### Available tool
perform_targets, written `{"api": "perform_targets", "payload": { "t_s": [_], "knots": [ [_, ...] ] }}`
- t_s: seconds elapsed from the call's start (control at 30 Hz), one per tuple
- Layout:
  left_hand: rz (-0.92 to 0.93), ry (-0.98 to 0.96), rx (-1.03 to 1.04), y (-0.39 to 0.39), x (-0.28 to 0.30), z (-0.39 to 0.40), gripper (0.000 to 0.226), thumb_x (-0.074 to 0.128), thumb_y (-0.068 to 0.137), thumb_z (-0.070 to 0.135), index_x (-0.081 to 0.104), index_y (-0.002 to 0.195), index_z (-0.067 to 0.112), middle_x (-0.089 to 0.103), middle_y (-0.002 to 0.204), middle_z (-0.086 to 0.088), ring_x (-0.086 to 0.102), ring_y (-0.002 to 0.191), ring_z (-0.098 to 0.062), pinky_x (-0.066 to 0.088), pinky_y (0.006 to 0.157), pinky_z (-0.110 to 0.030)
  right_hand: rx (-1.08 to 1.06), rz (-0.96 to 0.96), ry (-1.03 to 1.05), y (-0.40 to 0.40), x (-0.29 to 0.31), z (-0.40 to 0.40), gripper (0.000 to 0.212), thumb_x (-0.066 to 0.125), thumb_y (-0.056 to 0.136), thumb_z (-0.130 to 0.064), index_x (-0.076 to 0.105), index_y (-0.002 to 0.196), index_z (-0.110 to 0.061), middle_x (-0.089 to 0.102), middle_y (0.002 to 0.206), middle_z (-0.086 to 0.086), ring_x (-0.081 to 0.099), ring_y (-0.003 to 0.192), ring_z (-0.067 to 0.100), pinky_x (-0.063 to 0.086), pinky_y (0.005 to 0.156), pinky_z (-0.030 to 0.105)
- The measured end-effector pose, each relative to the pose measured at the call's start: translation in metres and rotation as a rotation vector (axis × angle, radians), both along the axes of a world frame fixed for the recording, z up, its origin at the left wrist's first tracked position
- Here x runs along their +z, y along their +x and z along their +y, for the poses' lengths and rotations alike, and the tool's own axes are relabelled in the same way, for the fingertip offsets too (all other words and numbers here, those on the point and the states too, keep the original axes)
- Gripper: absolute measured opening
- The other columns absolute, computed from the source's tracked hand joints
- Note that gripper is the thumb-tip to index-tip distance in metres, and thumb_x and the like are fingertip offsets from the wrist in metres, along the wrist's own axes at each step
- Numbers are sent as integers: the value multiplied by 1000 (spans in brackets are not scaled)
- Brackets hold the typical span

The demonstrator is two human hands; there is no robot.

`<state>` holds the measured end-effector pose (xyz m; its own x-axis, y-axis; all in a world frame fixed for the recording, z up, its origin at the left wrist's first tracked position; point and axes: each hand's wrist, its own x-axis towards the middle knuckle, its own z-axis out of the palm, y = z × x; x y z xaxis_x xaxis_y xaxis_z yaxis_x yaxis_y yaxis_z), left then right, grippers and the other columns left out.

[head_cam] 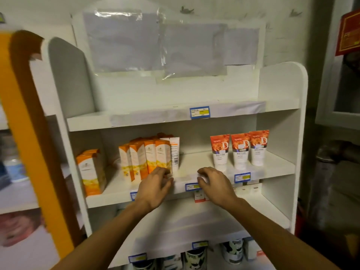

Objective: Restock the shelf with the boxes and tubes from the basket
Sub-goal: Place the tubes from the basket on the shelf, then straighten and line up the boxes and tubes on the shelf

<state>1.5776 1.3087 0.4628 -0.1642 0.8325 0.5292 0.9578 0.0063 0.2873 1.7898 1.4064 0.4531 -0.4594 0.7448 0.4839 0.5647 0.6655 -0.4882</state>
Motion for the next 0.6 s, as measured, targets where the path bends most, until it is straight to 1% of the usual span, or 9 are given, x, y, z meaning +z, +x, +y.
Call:
{"api": "perform_targets", "payload": {
  "t_s": [0.07, 0.17, 0.23, 0.3, 0.4, 0.5, 0.6],
  "knots": [
    [15, -17, 36, -13, 0, -8, 27, 51, 98, 44, 57, 119, 27, 59, 120, 4, 60, 102, -19, 51, 81, -34, -1, 55, -58, -22, 4, -1, 39, 56, 98, -34, 56, 134, -21, 62, 131, -3, 61, 112, 15, 51, 95, 29],
    [60, -57, 71, -25, -6, -14, 35, 48, 98, 48, 51, 127, 29, 54, 127, 7, 56, 108, -14, 46, 83, -26, -26, 113, -138, -50, 9, 2, 52, 58, 97, -33, 43, 145, -20, 56, 141, -1, 57, 123, 19, 48, 100, 33],
    [60, -65, 89, -30, -12, -13, 39, 45, 98, 52, 48, 131, 30, 52, 130, 8, 54, 111, -12, 46, 87, -26, -42, 133, -191, -66, 13, 6, 61, 60, 96, -33, 34, 150, -20, 51, 146, 1, 53, 129, 22, 46, 103, 36],
    [36, -59, 105, -30, -15, -7, 39, 44, 98, 53, 48, 130, 30, 53, 129, 8, 55, 108, -12, 48, 87, -27, -53, 159, -224, -81, 16, 13, 64, 62, 95, -32, 31, 151, -20, 48, 149, 2, 50, 132, 24, 45, 105, 38],
    [-23, -40, 153, -30, -15, 7, 36, 46, 97, 55, 50, 123, 30, 57, 122, 8, 57, 100, -11, 51, 83, -28, -21, 209, -251, -100, 20, 24, 59, 63, 95, -29, 37, 146, -21, 52, 145, 2, 53, 129, 24, 47, 102, 38],
    [-53, -21, 212, -30, -14, 23, 33, 48, 96, 56, 51, 113, 28, 61, 112, 6, 55, 92, -11, 50, 79, -28, 48, 278, -291, -116, 20, 33, 49, 65, 94, -26, 46, 138, -22, 60, 137, 1, 58, 123, 23, 51, 99, 39],
    [-114, 31, 258, -34, -15, 37, 35, 49, 93, 61, 50, 105, 28, 63, 102, 6, 57, 87, -12, 53, 77, -32, 59, 349, -337, -125, 22, 41, 41, 65, 94, -27, 52, 132, -21, 64, 130, 1, 62, 116, 23, 53, 96, 39]
  ]
}}
